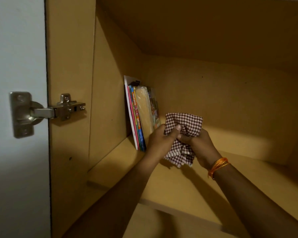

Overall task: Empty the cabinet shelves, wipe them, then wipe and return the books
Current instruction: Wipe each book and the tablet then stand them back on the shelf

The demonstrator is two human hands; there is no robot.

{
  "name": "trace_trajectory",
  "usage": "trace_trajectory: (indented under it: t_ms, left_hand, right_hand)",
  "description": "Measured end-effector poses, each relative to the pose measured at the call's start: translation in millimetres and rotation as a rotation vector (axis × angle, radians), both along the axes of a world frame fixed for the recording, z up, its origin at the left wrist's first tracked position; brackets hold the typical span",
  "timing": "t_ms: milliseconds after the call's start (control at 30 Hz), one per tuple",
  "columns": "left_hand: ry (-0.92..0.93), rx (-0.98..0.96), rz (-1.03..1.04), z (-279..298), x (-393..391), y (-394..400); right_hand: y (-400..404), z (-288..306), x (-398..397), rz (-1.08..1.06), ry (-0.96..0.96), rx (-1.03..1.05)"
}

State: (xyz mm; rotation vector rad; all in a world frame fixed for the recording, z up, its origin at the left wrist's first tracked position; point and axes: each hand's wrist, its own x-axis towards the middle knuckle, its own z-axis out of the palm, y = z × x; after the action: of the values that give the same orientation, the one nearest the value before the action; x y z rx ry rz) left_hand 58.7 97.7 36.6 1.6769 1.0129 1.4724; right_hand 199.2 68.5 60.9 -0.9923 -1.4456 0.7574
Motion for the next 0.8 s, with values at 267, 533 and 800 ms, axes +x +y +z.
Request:
trace_trajectory:
  t_ms: [267, 533, 800]
  left_hand:
    - [-0.091, 0.025, -0.161, -5, 8, -32]
    - [-0.037, -0.035, -0.42, -34, 19, -67]
    - [-0.05, -0.101, -0.73, -51, 42, -133]
  right_hand:
    - [-81, -3, 3, -0.028, 0.263, -0.062]
    - [-148, -32, -5, -0.151, 0.472, -0.098]
    - [-246, -64, 11, -0.476, 0.496, -0.016]
